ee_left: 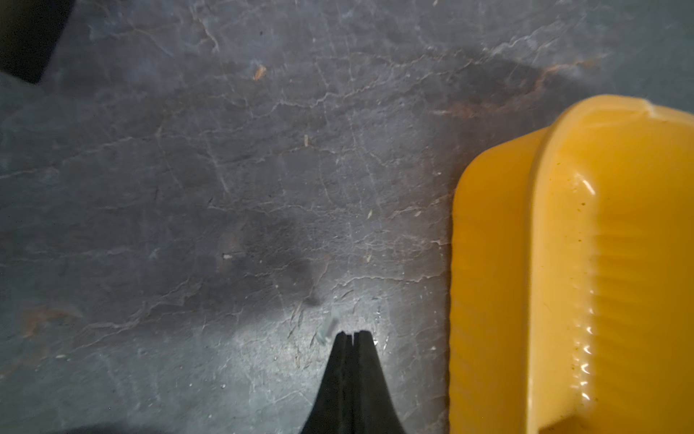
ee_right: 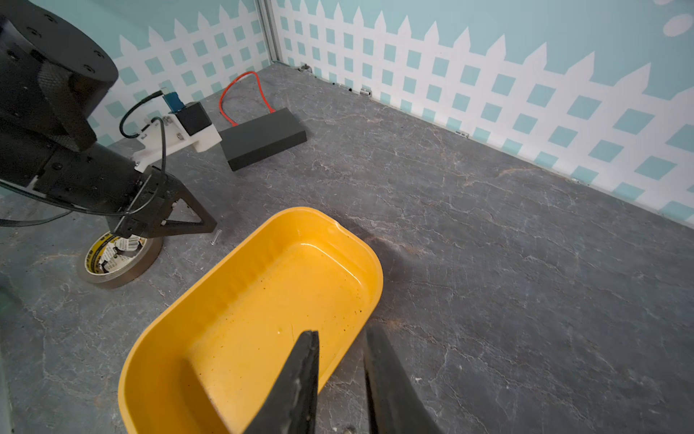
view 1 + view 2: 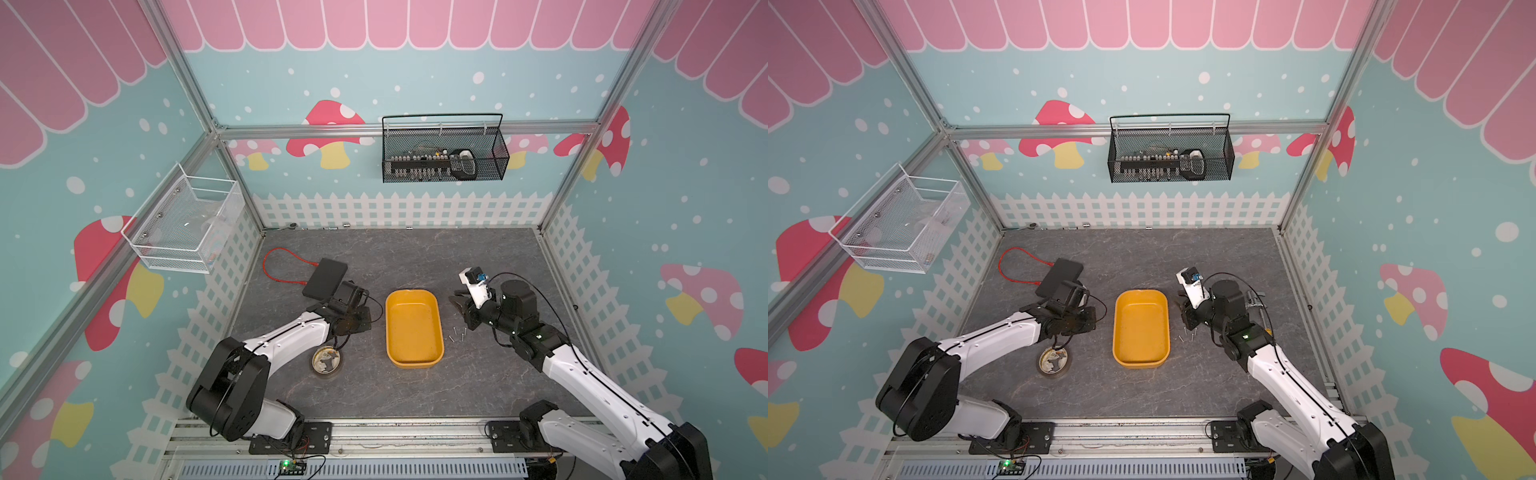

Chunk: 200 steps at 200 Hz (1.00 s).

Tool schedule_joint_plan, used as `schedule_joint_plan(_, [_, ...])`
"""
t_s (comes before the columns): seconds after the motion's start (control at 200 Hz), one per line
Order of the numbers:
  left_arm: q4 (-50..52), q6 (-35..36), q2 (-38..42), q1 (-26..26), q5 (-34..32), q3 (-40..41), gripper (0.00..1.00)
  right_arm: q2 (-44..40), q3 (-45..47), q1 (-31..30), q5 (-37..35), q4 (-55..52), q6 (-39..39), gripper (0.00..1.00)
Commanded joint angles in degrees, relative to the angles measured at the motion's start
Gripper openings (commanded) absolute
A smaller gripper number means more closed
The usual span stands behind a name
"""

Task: Take out the screws from the storage box
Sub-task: Place the screw at the center of the board, then reset both arms

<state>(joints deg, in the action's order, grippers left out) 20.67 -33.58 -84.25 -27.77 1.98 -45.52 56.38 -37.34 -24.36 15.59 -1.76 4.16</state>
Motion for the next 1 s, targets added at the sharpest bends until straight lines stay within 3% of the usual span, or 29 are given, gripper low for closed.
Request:
schedule_joint_plan(0.0, [-3.2,1.2,-1.1,0.1,0.1,0.0,0.0,-0.4,1.3,0.3,-2.5,2.4,-1.1,0.28])
schedule_joint_plan(0.24, [-5.0,0.7,0.1,0.1,-1.6,0.8,0.03,-0.8,2.2,0.3,-2.8,2.8,-0.7,0.29])
schedule_joint_plan(0.35, [-5.4,1.0,1.5,0.5,-3.2,0.0,0.2,-0.2,3.2,0.8,-4.6,4.2,-2.4,0.32])
schedule_joint_plan(0.435, [-10.7,2.6,4.8,3.3,-5.3,1.5,0.35,1.6,4.3,3.1,-6.3,7.5,-4.3,0.58])
schedule_joint_plan(0.535, [-22.5,6.6,10.7,9.4,-9.1,6.1,0.52,3.1,3.0,7.9,-9.9,10.1,-3.9,0.78])
schedule_joint_plan(0.585, [-29.0,8.7,12.7,12.1,-12.1,9.2,0.59,3.3,3.9,10.2,-10.6,13.8,-4.2,0.98])
schedule_joint_plan(0.625, [-33.0,9.6,13.6,14.4,-13.2,11.2,0.64,3.4,5.2,12.3,-11.1,18.0,-4.6,0.99])
schedule_joint_plan(0.706, [-39.5,13.9,14.6,17.6,-15.2,14.2,0.65,4.4,7.9,17.6,-10.6,25.6,-3.8,0.99])
schedule_joint_plan(0.831, [-51.4,28.8,11.1,18.1,-16.3,19.3,0.63,7.8,12.8,25.4,-6.6,36.7,-1.0,0.99])
schedule_joint_plan(0.921, [-59.2,29.9,9.4,18.2,-17.9,23.4,0.63,10.5,17.7,28.2,-7.6,45.9,-1.4,0.99])
schedule_joint_plan(0.996, [-75.0,31.9,8.9,18.3,-16.0,30.6,0.63,12.7,21.6,29.8,-9.1,53.1,-2.0,0.99])
